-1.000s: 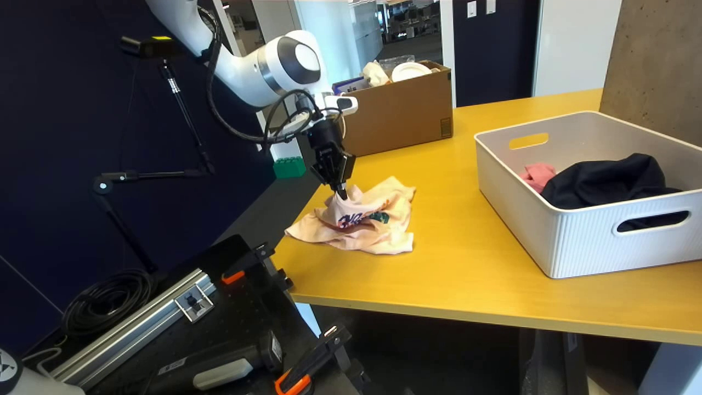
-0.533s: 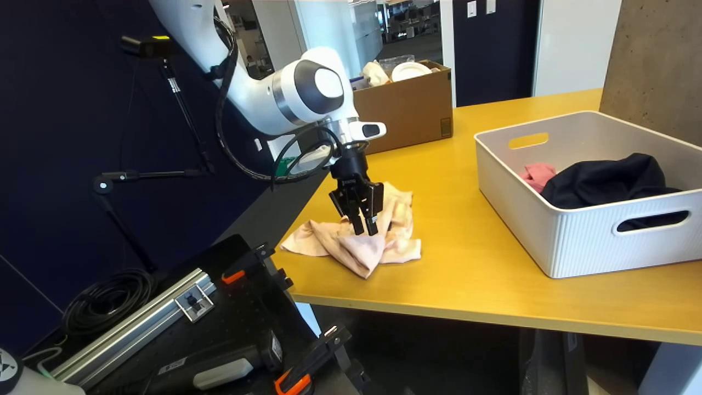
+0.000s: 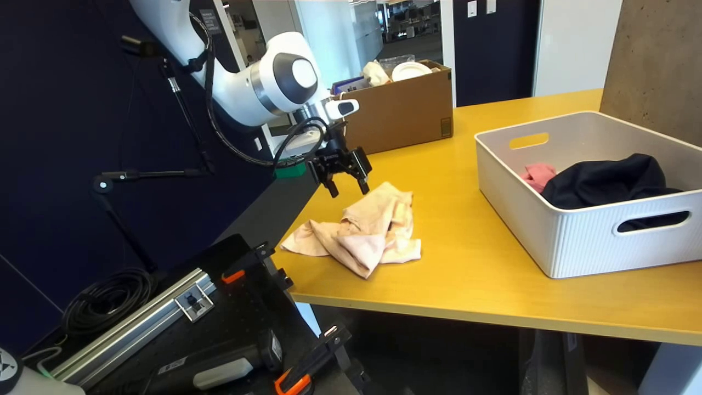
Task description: Fold the shirt and place it in the basket
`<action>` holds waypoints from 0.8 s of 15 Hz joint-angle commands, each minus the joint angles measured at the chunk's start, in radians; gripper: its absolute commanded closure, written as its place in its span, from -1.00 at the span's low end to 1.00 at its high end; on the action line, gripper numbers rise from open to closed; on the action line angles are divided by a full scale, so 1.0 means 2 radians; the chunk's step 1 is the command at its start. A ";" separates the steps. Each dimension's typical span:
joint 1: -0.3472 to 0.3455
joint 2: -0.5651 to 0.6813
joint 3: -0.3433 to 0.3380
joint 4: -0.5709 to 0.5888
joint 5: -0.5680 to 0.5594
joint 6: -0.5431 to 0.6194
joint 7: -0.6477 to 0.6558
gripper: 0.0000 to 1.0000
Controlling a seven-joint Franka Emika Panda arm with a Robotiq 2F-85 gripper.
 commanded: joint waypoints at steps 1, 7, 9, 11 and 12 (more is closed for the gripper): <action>-0.017 0.028 0.033 0.015 0.011 0.064 -0.074 -1.00; -0.030 0.098 0.100 0.040 0.046 0.123 -0.186 -1.00; -0.019 0.100 0.110 0.033 0.056 0.115 -0.190 -1.00; 0.013 0.068 0.090 -0.002 0.057 0.109 -0.153 -1.00; 0.021 0.055 0.088 -0.016 0.060 0.107 -0.143 -1.00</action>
